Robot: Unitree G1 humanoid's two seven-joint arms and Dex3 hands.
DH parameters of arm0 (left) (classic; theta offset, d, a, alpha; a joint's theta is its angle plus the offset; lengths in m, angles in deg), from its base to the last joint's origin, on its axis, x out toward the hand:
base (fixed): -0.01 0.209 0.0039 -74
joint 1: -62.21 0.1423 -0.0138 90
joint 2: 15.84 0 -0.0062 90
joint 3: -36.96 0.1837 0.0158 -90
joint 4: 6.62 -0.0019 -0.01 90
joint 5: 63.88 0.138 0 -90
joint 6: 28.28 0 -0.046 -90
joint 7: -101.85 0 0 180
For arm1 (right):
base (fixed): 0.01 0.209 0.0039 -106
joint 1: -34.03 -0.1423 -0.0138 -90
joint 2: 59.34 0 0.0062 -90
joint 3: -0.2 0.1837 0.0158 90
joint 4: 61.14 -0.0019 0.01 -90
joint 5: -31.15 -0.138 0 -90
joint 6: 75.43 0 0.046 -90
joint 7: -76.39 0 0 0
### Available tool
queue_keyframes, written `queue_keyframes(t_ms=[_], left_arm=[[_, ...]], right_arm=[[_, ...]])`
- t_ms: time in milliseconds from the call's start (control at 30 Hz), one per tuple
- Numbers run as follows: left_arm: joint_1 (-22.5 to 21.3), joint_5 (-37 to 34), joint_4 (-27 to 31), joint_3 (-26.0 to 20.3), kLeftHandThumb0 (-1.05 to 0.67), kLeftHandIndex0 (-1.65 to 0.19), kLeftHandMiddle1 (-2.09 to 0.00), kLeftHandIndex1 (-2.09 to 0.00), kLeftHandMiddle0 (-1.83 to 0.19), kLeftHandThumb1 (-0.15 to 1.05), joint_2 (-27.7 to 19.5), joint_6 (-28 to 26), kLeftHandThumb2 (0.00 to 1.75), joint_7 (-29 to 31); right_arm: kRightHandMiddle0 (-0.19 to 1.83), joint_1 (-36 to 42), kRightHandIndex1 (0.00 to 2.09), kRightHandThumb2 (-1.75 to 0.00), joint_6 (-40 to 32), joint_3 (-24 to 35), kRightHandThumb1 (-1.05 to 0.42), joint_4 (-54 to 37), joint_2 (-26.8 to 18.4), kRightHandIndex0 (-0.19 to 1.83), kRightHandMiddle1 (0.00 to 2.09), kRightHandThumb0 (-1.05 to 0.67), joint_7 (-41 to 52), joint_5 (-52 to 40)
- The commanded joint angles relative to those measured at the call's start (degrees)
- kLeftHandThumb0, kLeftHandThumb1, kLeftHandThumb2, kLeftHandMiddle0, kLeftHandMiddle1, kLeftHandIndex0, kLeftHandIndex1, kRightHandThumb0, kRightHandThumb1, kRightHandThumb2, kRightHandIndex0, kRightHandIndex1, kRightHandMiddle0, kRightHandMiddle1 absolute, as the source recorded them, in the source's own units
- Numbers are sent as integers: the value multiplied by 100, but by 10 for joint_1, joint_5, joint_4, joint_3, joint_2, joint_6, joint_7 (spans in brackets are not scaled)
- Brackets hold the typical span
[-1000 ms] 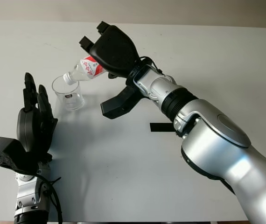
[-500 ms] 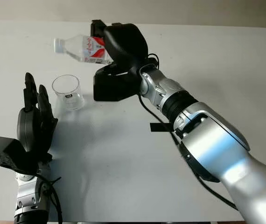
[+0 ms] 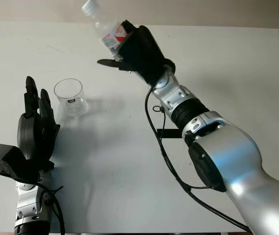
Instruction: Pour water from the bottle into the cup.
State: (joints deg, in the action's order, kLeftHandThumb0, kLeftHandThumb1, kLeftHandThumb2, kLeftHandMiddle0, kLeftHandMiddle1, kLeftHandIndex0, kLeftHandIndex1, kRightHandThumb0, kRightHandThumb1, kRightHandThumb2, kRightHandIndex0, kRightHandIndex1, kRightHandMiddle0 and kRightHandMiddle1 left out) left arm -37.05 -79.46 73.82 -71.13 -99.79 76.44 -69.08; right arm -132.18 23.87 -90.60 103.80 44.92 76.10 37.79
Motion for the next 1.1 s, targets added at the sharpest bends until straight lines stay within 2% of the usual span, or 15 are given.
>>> queue_keyframes(t_ms=[0, 67, 133, 267, 333, 433, 567, 667, 900, 1000, 1067], left_arm=[[26, -5, -16, -3, -80, 19, -5, -4, 16, 105, 5, 1, 66, 4], [25, -7, -17, -4, -79, 19, -5, -4, 17, 105, 5, 1, 67, 8], [25, -8, -19, -5, -78, 19, -5, -4, 17, 105, 3, 3, 68, 12], [26, -7, -21, -6, -78, 19, -5, -2, 17, 105, 1, 4, 69, 18], [27, -4, -20, -6, -77, 19, -5, -2, 17, 105, 0, 4, 70, 18], [29, -3, -18, -5, -77, 18, -6, -3, 17, 105, 0, 2, 70, 16], [32, 1, -14, -4, -78, 19, -5, -3, 17, 105, 0, 1, 71, 13], [33, -1, -8, -3, -77, 19, -5, -2, 17, 105, 2, -6, 72, 9], [41, -4, 3, -5, -77, 19, -5, 0, 19, 105, -2, -18, 74, 11], [45, -7, 9, -6, -76, 19, -4, 0, 19, 105, -5, -21, 75, 15], [46, -8, 11, -8, -76, 19, -3, 0, 19, 105, -6, -21, 76, 16]], right_arm=[[139, 15, 209, -26, -1, 44, -104, -29, -16, 141, 209, -16, 55, -48], [144, 39, 209, -34, 1, 78, -103, -59, -28, 161, 209, -13, 131, -98], [146, 67, 209, -34, 3, 91, -104, -95, -39, 164, 209, -12, 182, -125], [135, 165, 209, -34, -3, 94, -105, -230, -64, 143, 209, -15, 283, -165], [131, 205, 209, -35, -20, 93, -105, -293, -73, 140, 209, -16, 310, -180], [124, 271, 209, -37, -62, 95, -105, -395, -83, 137, 209, -15, 329, -207], [131, 337, 209, -39, -102, 96, -105, -488, -95, 165, 209, -12, 336, -231], [133, 382, 209, -37, -114, 90, -105, -543, -110, 170, 209, -14, 321, -219], [127, 442, 209, -36, -139, 67, -105, -610, -129, 150, 209, -13, 292, -186], [114, 465, 209, -36, -150, 62, -105, -634, -123, 132, 209, -14, 284, -187], [111, 485, 209, -37, -160, 55, -105, -655, -113, 132, 209, -14, 275, -191]])
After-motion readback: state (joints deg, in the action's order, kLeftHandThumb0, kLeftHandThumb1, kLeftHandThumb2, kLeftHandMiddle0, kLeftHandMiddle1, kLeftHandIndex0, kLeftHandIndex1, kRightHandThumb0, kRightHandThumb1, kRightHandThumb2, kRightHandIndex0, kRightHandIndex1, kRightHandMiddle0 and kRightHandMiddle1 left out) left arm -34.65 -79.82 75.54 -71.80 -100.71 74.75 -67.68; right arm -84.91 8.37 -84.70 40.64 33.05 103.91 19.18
